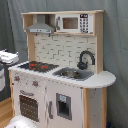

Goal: Play with the kitchen

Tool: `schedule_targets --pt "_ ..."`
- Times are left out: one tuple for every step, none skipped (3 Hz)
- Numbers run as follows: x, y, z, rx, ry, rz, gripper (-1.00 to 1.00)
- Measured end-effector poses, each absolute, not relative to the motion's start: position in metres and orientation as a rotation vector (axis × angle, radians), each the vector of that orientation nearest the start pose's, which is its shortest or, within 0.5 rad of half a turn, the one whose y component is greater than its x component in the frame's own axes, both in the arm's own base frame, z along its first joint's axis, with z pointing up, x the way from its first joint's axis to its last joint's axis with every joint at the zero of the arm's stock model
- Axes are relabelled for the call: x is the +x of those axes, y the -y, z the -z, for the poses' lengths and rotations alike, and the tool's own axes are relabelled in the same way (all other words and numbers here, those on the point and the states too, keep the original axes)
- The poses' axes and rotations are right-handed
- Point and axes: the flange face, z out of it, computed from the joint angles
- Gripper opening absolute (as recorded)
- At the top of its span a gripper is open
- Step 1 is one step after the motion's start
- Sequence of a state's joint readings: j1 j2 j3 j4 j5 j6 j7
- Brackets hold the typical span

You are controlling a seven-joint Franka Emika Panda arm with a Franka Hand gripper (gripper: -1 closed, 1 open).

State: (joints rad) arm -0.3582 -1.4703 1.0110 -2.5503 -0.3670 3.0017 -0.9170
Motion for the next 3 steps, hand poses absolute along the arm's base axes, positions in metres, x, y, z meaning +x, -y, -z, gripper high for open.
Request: schedule_targets --pt "0.187 -0.376 -0.581 0.535 -1.297 -0.640 1.00" --pt "0.188 -0.362 -0.599 0.519 -1.291 -0.583 1.00" --pt "0.216 -0.333 -0.616 0.584 -1.291 -0.528 1.00"
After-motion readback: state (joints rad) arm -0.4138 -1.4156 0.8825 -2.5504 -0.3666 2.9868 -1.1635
